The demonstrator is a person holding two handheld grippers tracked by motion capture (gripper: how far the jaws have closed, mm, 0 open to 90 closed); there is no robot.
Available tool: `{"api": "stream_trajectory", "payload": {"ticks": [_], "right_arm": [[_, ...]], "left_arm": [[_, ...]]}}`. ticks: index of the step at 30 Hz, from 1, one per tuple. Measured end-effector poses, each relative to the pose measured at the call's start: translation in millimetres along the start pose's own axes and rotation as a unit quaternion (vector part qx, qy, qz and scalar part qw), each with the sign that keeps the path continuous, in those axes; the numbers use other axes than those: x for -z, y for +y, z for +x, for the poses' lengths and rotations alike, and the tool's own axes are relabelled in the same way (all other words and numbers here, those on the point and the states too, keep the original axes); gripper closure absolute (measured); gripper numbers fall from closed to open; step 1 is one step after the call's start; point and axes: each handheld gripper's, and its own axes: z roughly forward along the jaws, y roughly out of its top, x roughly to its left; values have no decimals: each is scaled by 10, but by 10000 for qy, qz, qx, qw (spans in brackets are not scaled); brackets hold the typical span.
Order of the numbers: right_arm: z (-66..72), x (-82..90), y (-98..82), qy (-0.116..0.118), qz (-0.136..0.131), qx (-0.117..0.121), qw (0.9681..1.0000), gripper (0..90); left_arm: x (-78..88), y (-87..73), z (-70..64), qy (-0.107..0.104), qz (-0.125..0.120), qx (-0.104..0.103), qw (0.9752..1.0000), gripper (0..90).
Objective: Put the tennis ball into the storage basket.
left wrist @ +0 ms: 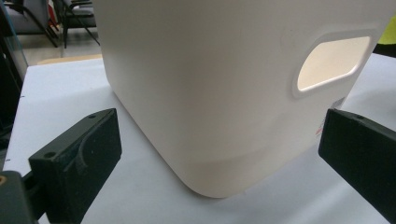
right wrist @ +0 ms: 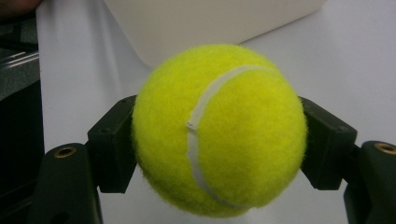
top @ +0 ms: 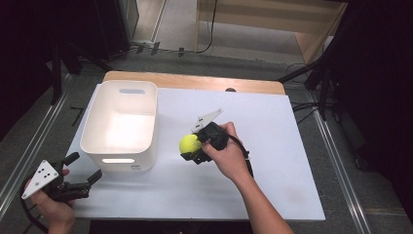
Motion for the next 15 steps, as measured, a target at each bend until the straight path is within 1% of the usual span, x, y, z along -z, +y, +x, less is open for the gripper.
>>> {"api": "stream_trajectory", "payload": {"ticks": [2, 10, 15], "right_arm": [[-10, 11, 31, -9, -15, 39, 10000, 238], [-8, 27, 123, 28, -63, 55, 10000, 238], [-1, 26, 197, 51, -86, 143, 9998, 238]], "left_arm": [[0, -1, 0, -3, -2, 2, 10000, 0], [0, 0, -1, -21, -3, 4, 10000, 0], [0, 0, -1, -34, -9, 6, 10000, 0]]}}
